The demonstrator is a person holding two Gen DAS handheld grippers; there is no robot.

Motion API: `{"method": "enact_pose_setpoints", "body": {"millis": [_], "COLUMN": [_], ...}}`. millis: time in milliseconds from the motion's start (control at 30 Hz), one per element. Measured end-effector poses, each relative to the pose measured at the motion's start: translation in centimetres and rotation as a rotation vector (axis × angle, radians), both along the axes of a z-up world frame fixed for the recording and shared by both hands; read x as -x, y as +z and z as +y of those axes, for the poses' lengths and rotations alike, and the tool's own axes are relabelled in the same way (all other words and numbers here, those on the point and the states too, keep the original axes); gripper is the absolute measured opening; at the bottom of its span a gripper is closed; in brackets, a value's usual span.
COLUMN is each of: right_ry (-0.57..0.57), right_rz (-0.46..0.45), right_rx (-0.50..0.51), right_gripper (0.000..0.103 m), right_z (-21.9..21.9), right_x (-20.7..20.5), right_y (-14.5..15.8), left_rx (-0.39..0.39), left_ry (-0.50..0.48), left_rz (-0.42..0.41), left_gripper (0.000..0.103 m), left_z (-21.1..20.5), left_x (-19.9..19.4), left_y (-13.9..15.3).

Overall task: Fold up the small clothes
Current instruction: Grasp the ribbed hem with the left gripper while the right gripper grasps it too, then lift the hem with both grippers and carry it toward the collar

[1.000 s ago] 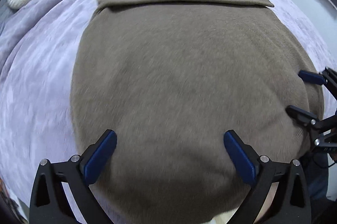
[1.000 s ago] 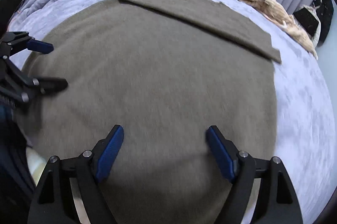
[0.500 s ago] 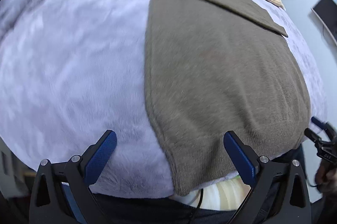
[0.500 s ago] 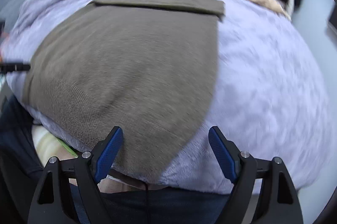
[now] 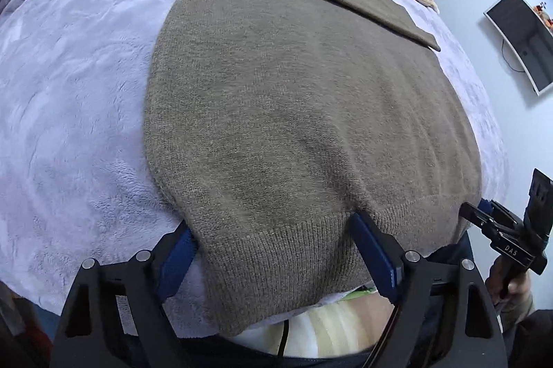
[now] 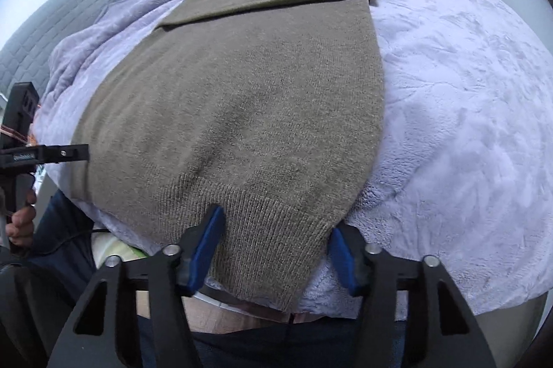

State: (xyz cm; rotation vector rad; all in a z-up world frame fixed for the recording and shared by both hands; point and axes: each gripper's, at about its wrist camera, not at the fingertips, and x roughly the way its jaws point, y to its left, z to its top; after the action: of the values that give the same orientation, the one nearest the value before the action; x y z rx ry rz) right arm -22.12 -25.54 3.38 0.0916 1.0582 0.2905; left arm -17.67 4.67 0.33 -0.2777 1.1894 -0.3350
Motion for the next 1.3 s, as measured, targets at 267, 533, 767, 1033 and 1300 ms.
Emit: {"method": "enact_pose_setpoints", "body": {"millis": [267, 533, 767, 1033, 1300], "right_ry": [-0.042, 0.030, 0.040, -0.024, -0.123], "right_rz": [0.014, 0.011, -0.050, -0.144, -0.214], "right_rx": [-0.137, -0.165, -0.249, -0.397, -0.431], "right_gripper": [0.051, 0.012, 0.012, 0.011, 0.011], "right_z": [-0.9, 0.4, -0.2, -2.0, -3.1], "right_x": [-0.8, -1.6, -1.2, -2.3, -5.4], "right_y": [-0.5, 0.4, 3.6, 7.3, 9.6], "left_rx": [0.104, 0.110, 0.136, 0.188, 0.173], "left_ry": [0.086, 0.069, 0.057, 0.112, 0.199], "left_rz": [0.029, -0.010, -0.100, -0.207, -0.236], "left_gripper": [0.085, 0.013, 0.012, 0.012, 0.012], "left_z": [2.6, 1.6, 2.3, 3.6, 4.1], "left_x": [-0.3, -0.6, -0.4, -1.8, -5.2], "left_y": [-0.7, 0.9, 4.1, 8.2, 10.0]}}
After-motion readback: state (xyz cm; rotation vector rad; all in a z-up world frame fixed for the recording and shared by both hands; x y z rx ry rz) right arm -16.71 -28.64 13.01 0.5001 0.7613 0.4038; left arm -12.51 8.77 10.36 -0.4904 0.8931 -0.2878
